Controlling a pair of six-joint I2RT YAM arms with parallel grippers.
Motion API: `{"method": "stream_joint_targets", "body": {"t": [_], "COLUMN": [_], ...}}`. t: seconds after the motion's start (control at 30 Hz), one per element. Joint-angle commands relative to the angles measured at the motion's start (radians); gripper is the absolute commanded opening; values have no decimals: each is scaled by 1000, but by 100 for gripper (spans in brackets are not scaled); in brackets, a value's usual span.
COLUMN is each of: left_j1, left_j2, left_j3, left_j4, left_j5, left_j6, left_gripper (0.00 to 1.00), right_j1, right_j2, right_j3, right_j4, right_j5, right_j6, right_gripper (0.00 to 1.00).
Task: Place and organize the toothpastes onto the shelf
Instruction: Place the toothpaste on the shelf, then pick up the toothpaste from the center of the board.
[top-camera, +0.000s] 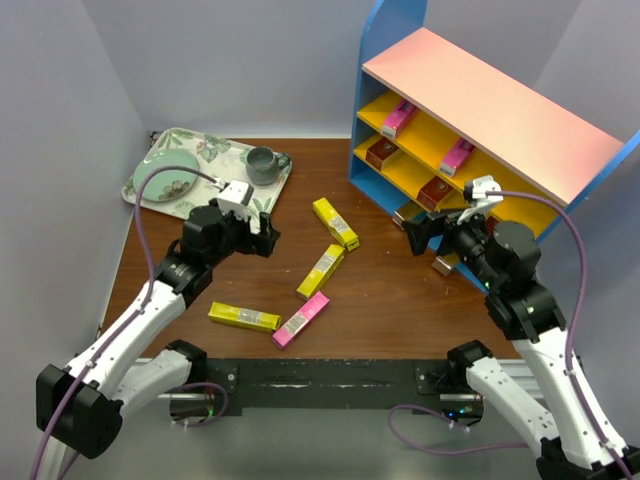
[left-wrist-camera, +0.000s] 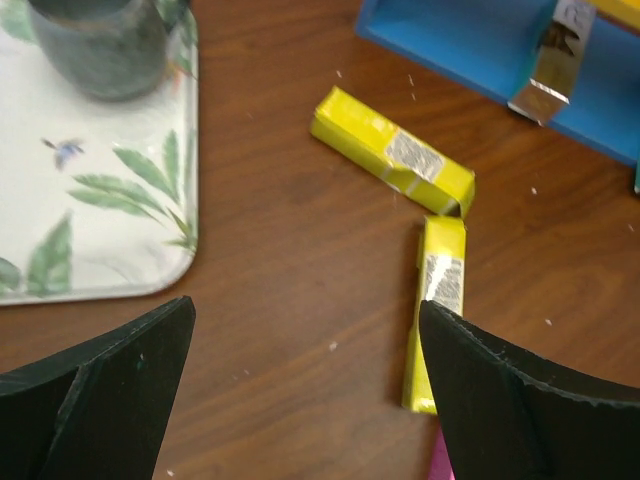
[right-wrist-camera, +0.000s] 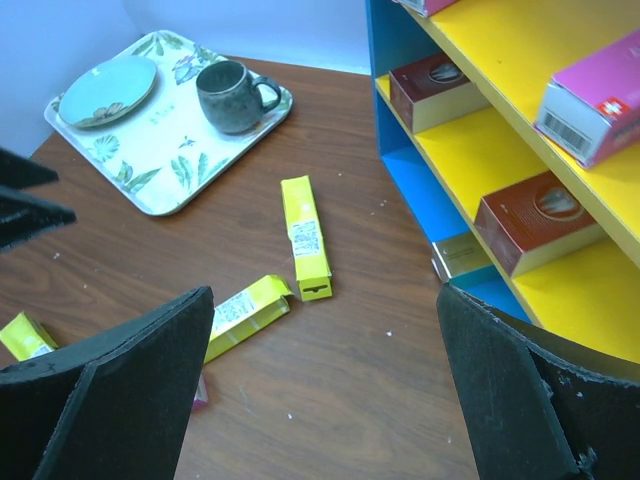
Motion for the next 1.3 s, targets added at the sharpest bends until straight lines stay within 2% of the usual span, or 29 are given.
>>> {"method": "stream_joint_targets", "body": {"t": [0.0,0.17,0.37,0.67,0.8,1.07,1.23,1.27], "left_j1": [-50,-258,-430,-656,-714,-754,-754,-754], "left_j2": [12,58,127,357,447,484,512,516], "left_j3": [-37,-25,-48,46,80,23,-5,-12], "left_j4": [-26,-72,-108,-240,-262,-187,-109,-98], "left_j5": [114,-35,-182,-405,-437,-433,-396,-388], "left_j6": [-107,-159,-208,-278,-314,-323,-294,-291], "left_gripper": [100,100,100,96,94,88,79,75], "right_j1": [1,0,0,0,0,0,0,0], "right_j2": [-78,-148,-188,-183,-175,-166,-155,-152], "right_j3": [-63,-126,-148,-164,-160,-166,-167,-167], "right_j4": [29,29,11,-12,-17,-14,-14,-14], "right_j5": [58,116,150,159,162,133,101,95], "right_j6": [2,-6,-13,-20,-23,-23,-23,-23], "right_gripper": [98,98,98,98,98,98,98,98]}}
